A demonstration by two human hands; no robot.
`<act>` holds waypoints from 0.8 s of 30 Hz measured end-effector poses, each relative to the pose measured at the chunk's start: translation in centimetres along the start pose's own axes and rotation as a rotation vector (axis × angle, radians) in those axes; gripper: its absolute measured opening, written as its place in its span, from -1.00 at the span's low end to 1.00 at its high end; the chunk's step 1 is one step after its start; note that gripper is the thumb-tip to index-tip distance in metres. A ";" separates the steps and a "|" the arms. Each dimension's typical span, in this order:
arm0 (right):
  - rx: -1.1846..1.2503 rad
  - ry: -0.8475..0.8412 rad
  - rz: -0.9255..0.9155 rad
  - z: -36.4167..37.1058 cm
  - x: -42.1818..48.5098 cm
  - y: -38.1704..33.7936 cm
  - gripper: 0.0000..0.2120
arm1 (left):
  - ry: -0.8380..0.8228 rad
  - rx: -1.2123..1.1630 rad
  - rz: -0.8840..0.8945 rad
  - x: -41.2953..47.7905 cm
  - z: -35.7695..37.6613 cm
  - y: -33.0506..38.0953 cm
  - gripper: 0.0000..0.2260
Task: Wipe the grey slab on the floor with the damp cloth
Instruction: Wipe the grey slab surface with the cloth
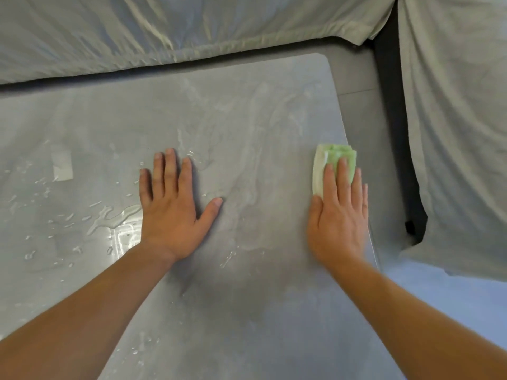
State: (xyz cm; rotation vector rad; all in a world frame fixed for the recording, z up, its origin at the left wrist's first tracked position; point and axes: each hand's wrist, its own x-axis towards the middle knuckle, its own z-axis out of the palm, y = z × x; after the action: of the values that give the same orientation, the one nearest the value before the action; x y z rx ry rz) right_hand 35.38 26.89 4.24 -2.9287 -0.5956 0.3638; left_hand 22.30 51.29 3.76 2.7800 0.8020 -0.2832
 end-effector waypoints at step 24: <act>-0.087 -0.008 -0.507 3.1 0.6 -13.0 -0.40 | -0.025 -0.331 -0.111 -7.0 -0.3 -1.7 -0.31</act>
State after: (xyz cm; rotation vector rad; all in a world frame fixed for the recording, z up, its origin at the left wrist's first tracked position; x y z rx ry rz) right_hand 30.36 39.22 3.41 -2.7130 -1.3388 0.2904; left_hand 15.61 49.32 5.51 2.4249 0.9081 -0.1840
